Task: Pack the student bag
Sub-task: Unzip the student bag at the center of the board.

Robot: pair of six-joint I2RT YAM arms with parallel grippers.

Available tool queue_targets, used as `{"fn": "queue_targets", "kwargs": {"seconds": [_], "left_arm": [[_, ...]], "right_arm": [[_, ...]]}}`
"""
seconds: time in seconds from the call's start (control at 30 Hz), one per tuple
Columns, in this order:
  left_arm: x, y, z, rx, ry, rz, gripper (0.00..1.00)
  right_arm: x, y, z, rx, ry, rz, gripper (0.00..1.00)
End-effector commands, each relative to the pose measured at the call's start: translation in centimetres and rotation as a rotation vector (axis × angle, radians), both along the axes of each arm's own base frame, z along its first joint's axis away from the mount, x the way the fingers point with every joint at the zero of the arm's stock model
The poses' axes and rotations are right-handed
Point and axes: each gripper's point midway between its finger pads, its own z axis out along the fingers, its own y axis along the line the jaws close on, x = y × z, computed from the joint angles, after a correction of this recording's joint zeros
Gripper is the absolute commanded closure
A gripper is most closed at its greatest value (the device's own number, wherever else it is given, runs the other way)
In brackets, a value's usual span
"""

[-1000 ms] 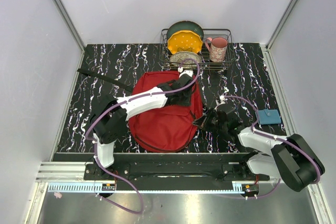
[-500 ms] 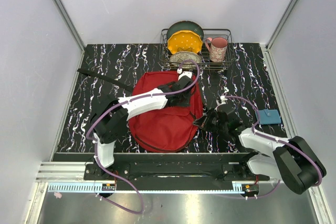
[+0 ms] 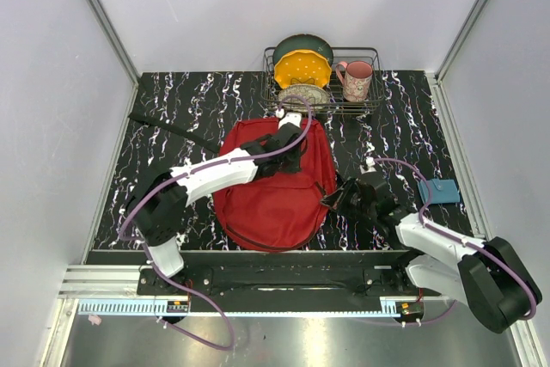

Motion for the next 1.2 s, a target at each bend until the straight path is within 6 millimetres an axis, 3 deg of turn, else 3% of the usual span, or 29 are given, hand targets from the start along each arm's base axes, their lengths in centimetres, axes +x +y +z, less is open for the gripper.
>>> {"fn": "queue_targets", "kwargs": {"seconds": [0.0, 0.1, 0.13, 0.17, 0.23, 0.4, 0.5, 0.6, 0.63, 0.67, 0.7, 0.73, 0.77, 0.97, 1.17], "left_arm": [[0.9, 3.0, 2.2, 0.015, -0.079, 0.073, 1.00], [0.5, 4.4, 1.7, 0.023, -0.075, 0.085, 1.00], [0.2, 4.5, 1.2, 0.015, -0.070, 0.078, 1.00], [0.1, 4.3, 1.6, -0.005, -0.078, 0.071, 1.00], [-0.1, 3.8, 1.8, -0.037, -0.077, 0.057, 1.00], [-0.1, 3.5, 2.4, -0.056, -0.082, 0.048, 1.00], [-0.1, 3.3, 2.7, -0.069, -0.082, 0.046, 1.00], [-0.1, 3.1, 2.9, -0.077, -0.080, 0.042, 1.00], [-0.1, 3.1, 2.9, -0.078, -0.081, 0.042, 1.00], [-0.1, 3.2, 2.9, -0.078, -0.079, 0.045, 1.00], [-0.1, 3.3, 2.8, -0.074, -0.077, 0.048, 1.00], [-0.2, 3.2, 2.6, -0.072, -0.072, 0.049, 1.00], [-0.2, 3.2, 2.6, -0.069, -0.069, 0.046, 1.00], [-0.5, 3.1, 2.2, -0.070, -0.055, 0.038, 1.00], [-0.3, 3.0, 2.3, -0.081, -0.057, 0.045, 1.00]], "right_arm": [[0.2, -2.0, -1.2, -0.089, 0.000, -0.070, 1.00], [0.0, -2.1, -0.9, -0.089, -0.005, -0.066, 0.96], [0.0, -1.9, -0.6, -0.083, -0.011, -0.055, 0.85], [0.0, -1.6, 0.2, -0.063, -0.026, -0.045, 0.59], [-0.2, -1.0, 2.7, -0.005, -0.059, -0.029, 0.43], [0.2, -1.7, 9.0, 0.086, -0.206, -0.091, 0.29], [0.8, -1.5, 11.2, 0.128, -0.291, -0.096, 0.29], [1.8, -0.2, 11.0, 0.116, -0.279, -0.051, 0.30], [2.3, 0.3, 9.6, 0.089, -0.238, -0.032, 0.31], [2.6, 0.8, 9.4, 0.092, -0.227, -0.017, 0.33], [3.1, 1.5, 10.0, 0.112, -0.242, 0.005, 0.37], [3.5, 2.0, 9.0, 0.104, -0.212, 0.016, 0.44], [3.9, 2.4, 9.1, 0.113, -0.217, 0.021, 0.48], [6.5, 4.0, 8.7, 0.108, -0.224, 0.036, 0.50], [6.3, 5.3, 7.8, 0.163, -0.188, 0.079, 0.55]]}}
